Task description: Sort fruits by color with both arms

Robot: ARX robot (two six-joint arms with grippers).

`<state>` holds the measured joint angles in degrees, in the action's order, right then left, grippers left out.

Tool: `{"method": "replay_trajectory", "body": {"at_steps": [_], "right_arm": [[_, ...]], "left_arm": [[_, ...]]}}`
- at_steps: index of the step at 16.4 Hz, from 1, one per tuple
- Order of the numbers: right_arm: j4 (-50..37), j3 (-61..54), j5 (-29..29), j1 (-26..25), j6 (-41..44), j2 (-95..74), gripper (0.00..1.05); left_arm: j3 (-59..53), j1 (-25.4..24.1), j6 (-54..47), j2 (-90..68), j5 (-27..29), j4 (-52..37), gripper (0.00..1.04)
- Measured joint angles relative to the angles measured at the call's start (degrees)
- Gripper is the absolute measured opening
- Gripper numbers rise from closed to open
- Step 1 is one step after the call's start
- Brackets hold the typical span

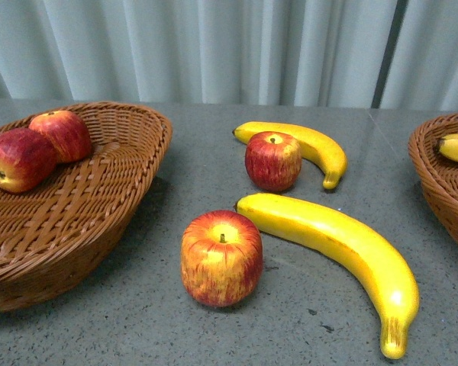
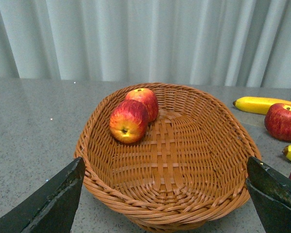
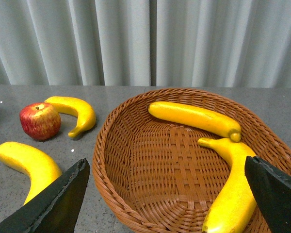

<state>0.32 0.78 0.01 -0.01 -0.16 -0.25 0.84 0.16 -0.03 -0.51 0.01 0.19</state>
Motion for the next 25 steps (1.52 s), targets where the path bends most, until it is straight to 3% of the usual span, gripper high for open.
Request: {"method": "replay_trajectory", "body": {"at_steps": [4, 5, 6, 7, 8, 11, 14, 17, 19, 25], "right_arm": [[0.0, 0.0, 0.0, 0.0, 0.0, 0.0, 0.98], [0.0, 0.0, 0.04, 0.0, -0.02, 0.0, 0.98], [0.04, 0.0, -0.07, 0.0, 0.0, 0.0, 0.98], [-0.2, 0.0, -0.13, 0.0, 0.0, 0.0, 0.98], [0.02, 0.0, 0.0, 0.0, 0.0, 0.0, 0.98], [-0.09, 0.0, 0.0, 0.0, 0.0, 0.0, 0.98], [-0.11, 0.0, 0.0, 0.0, 0.0, 0.0, 0.98], [-0.09, 0.0, 0.0, 0.0, 0.0, 0.0, 0.98], [-0.09, 0.0, 0.0, 0.0, 0.0, 0.0, 0.98], [-0.09, 0.0, 0.0, 0.0, 0.0, 0.0, 0.98]], "left_arm": [[0.0, 0.0, 0.0, 0.0, 0.0, 0.0, 0.98], [3.32, 4.35, 3.06, -4.48, 10.01, 9.53, 0.98], [8.02, 9.16, 5.31, -13.81, 19.78, 13.29, 0.98], [12.07, 8.04, 5.4, -22.01, 24.28, 6.45, 0.98], [14.88, 6.03, 3.87, -27.56, 23.5, -0.24, 0.98], [27.06, 7.76, -5.31, -52.98, 9.29, -18.4, 0.98], [40.17, 16.83, -10.54, -75.01, -3.45, -15.52, 0.98], [46.66, 25.77, -10.88, -84.61, -5.46, -10.4, 0.98], [47.17, 29.18, -10.84, -88.26, -4.96, -9.07, 0.98], [45.94, 31.91, -12.04, -90.4, -5.38, -6.56, 0.98]]}}
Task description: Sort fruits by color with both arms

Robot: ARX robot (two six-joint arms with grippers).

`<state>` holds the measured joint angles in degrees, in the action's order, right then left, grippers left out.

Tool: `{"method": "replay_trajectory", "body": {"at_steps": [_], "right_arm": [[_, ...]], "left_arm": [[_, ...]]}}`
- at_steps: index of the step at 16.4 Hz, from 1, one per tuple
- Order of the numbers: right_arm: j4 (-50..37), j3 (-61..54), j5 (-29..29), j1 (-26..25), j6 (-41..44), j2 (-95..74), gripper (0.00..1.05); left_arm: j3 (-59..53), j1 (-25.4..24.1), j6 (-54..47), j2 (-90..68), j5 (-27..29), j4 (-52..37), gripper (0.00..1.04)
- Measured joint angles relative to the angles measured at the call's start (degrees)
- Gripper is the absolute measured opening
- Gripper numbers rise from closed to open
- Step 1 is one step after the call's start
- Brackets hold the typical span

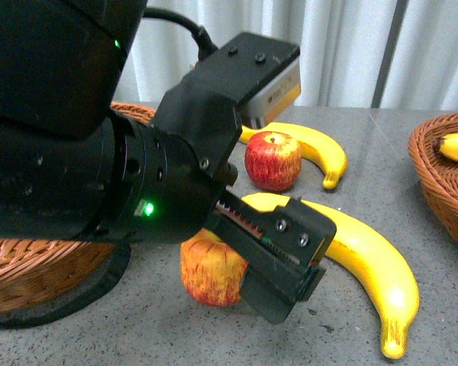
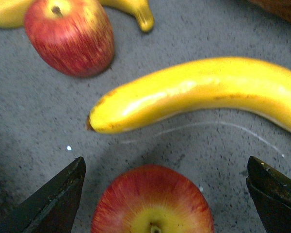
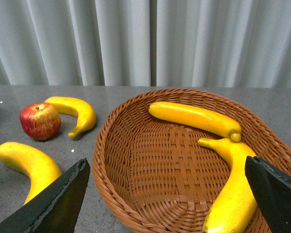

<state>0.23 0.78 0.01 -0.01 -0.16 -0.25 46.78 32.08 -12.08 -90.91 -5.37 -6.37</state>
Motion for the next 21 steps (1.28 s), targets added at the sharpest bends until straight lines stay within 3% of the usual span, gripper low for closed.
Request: {"method": "replay_trajectory", "body": {"at_steps": [8, 11, 14, 15, 16, 21], "right_arm": [[0.0, 0.0, 0.0, 0.0, 0.0, 0.0, 0.98], [0.0, 0.0, 0.0, 0.0, 0.0, 0.0, 0.98], [0.0, 0.0, 0.0, 0.0, 0.0, 0.0, 0.98], [0.0, 0.0, 0.0, 0.0, 0.0, 0.0, 0.98], [0.0, 0.0, 0.0, 0.0, 0.0, 0.0, 0.98], [0.0, 0.0, 0.0, 0.0, 0.0, 0.0, 0.98]], "left_arm": [[-1.01, -0.04, -2.43, -1.75, 2.4, 0.79, 0.98], [-1.29, -0.31, -2.8, -1.07, 1.73, 0.5, 0.67], [-1.27, -2.14, -2.12, 2.78, 1.81, -0.2, 0.64], [-0.61, -5.95, 0.28, 7.52, 4.17, -2.38, 0.63], [1.4, -16.28, 10.08, 11.58, 10.23, -1.22, 0.63], [-1.53, -25.59, 20.59, 8.79, 10.86, -0.68, 0.63]]}}
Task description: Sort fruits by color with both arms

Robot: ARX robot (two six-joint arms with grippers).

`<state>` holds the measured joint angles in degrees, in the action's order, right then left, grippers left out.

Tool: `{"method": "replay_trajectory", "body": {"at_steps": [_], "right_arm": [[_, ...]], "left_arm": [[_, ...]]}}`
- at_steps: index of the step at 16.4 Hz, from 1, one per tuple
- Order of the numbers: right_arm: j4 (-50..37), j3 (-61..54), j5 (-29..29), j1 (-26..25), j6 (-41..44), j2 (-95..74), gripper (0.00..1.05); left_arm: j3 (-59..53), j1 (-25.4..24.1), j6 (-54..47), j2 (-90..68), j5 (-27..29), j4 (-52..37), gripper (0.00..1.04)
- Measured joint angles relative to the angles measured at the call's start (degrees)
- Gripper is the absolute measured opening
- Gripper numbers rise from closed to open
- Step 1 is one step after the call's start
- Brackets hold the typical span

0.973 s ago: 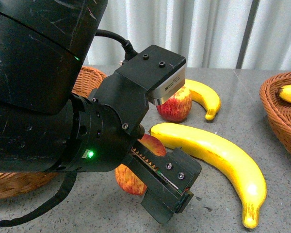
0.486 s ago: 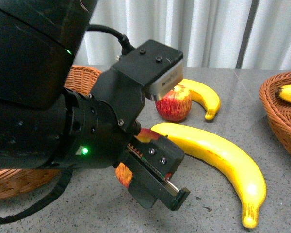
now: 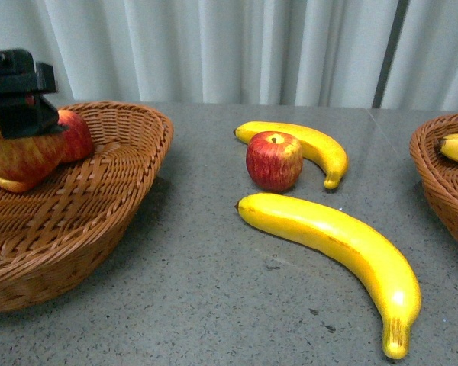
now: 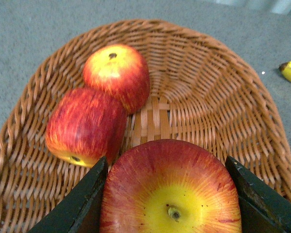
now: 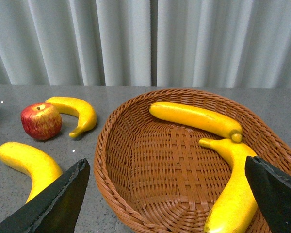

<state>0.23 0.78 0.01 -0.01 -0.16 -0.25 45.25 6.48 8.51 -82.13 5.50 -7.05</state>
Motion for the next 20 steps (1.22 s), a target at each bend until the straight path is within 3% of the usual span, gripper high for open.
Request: {"method": "replay_trajectory", "body": {"at_steps": [6, 7, 10, 15, 20], "right_arm": [[0.0, 0.0, 0.0, 0.0, 0.0, 0.0, 0.98], [0.0, 0.0, 0.0, 0.0, 0.0, 0.0, 0.98], [0.0, 0.0, 0.0, 0.0, 0.0, 0.0, 0.98], [0.0, 0.0, 0.0, 0.0, 0.0, 0.0, 0.98], [0.0, 0.0, 0.0, 0.0, 0.0, 0.0, 0.98]], "left_arm": [[-2.29, -0.2, 1.79, -3.63, -2.69, -0.72, 0.63], [-2.32, 0.09, 1.92, -3.63, -2.91, -0.7, 0.67], [-2.73, 2.78, 1.51, -0.31, -2.73, 1.86, 1.0], [4.96, 8.57, -5.09, 3.17, -1.07, -0.87, 0.98], [13.4, 12.31, -12.39, -10.73, -6.03, -1.73, 0.98]]}}
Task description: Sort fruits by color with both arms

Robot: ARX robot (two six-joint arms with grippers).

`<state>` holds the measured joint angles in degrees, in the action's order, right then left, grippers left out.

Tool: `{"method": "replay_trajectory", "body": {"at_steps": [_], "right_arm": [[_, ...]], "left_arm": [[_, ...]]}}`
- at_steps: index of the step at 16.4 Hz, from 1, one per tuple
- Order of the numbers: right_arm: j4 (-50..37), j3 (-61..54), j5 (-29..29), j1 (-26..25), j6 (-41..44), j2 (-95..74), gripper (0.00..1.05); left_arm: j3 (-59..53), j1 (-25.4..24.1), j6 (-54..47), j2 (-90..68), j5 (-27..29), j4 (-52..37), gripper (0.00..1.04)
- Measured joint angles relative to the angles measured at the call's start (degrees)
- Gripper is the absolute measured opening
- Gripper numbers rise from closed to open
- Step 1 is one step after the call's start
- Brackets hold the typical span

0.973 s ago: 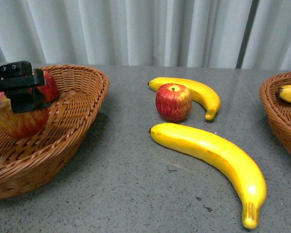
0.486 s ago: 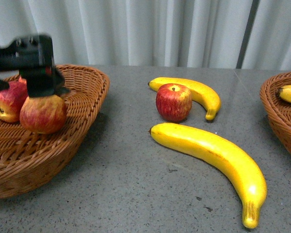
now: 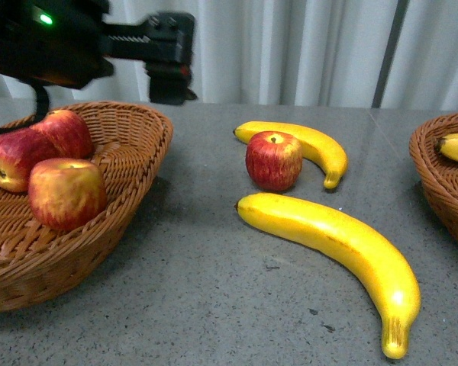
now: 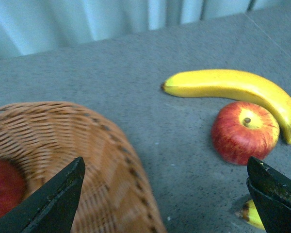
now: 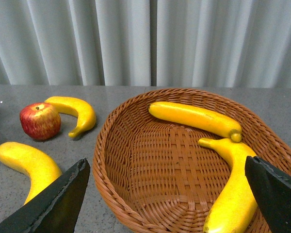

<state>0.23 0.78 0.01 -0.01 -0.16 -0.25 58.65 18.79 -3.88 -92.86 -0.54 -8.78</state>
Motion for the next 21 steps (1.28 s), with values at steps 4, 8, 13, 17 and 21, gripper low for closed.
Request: {"method": "replay_trajectory", "body": {"at_steps": [4, 8, 13, 17, 21], "right_arm": [[0.0, 0.0, 0.0, 0.0, 0.0, 0.0, 0.98], [0.0, 0.0, 0.0, 0.0, 0.0, 0.0, 0.98], [0.0, 0.0, 0.0, 0.0, 0.0, 0.0, 0.98], [0.0, 0.0, 0.0, 0.0, 0.0, 0.0, 0.98], [0.0, 0.0, 0.0, 0.0, 0.0, 0.0, 0.98]], "left_arm": [[16.85, 5.66, -7.08, -17.49, -7.15, 0.37, 0.98], [23.21, 6.38, -7.1, -25.27, -8.33, 2.8, 0.98], [25.4, 6.58, -7.06, -27.98, -8.79, 3.69, 0.98], [25.94, 6.58, -7.08, -29.05, -8.96, 4.57, 0.98], [26.05, 6.62, -7.1, -29.81, -8.52, 7.48, 0.98]]}}
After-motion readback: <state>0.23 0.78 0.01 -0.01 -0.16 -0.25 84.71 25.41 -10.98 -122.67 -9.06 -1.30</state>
